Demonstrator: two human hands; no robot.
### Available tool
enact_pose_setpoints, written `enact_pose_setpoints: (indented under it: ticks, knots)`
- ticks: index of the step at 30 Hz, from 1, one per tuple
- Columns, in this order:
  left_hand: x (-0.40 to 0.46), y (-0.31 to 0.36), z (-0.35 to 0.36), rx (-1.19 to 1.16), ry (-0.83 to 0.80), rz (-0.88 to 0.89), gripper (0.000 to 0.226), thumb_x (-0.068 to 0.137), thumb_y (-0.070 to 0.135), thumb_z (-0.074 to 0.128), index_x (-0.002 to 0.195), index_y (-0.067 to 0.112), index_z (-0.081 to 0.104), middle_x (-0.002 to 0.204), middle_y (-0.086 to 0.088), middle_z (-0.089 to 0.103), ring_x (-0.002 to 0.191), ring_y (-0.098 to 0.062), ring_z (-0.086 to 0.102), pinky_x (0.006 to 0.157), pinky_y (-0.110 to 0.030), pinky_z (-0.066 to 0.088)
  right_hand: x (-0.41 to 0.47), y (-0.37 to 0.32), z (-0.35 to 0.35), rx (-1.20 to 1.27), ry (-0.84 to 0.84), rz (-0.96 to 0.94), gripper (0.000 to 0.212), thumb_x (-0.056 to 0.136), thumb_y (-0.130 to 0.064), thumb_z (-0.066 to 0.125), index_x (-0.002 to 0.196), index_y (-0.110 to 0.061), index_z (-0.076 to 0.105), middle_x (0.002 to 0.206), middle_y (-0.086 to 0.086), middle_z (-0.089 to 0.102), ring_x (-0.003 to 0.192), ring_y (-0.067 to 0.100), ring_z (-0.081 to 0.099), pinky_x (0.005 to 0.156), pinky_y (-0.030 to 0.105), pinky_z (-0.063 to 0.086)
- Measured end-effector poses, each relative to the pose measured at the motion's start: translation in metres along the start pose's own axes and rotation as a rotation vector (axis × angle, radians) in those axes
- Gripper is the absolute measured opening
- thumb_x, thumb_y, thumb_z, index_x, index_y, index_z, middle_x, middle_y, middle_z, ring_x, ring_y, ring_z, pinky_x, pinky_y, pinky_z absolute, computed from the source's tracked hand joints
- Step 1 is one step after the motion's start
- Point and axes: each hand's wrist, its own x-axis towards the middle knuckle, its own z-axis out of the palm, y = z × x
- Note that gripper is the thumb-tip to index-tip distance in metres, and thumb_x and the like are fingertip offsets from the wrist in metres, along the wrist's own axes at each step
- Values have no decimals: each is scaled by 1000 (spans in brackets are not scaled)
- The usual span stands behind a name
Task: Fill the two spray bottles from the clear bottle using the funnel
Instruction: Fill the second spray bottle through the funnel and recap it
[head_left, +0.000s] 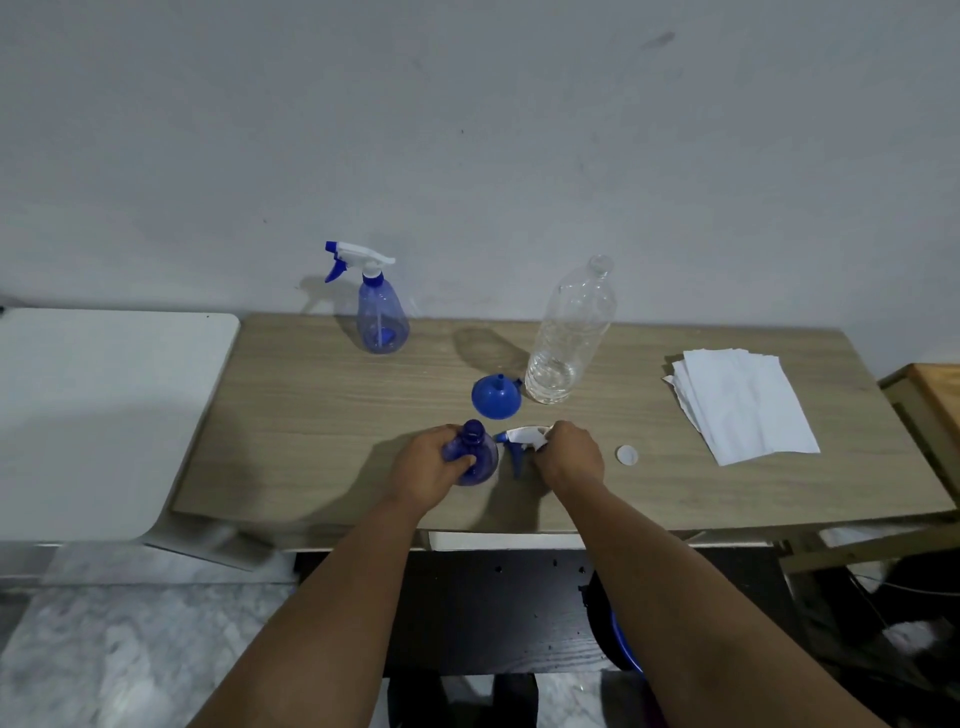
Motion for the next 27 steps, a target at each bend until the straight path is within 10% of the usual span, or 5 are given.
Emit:
enact_pose_setpoints:
  ticks: [8, 16, 27]
  knots:
    - [-6, 0, 2, -43, 40, -16, 32, 77, 20, 75, 108, 24, 72, 102, 4, 73, 97, -19, 68, 93, -42, 52, -12, -33, -34, 541, 114, -103, 14, 77, -25, 81, 87, -16, 81, 74, 1, 75, 72, 16, 69, 66, 28, 51]
    - [-2, 4, 10, -47, 34, -18, 30, 75, 20, 74, 87, 46, 65, 88, 1, 73, 89, -24, 69, 86, -45, 54, -35, -101, -87, 1254, -36, -273, 35, 85, 3, 81, 118, 3, 70, 89, 7, 72, 76, 14, 69, 75, 29, 63]
    - [-1, 8, 11, 7, 7, -59, 23, 82, 23, 72, 104, 21, 69, 93, -1, 73, 89, -21, 67, 84, -41, 53, -48, -98, -68, 1330, -116, -296, 31, 85, 5, 81, 112, -5, 69, 94, 10, 69, 83, 21, 70, 76, 32, 65]
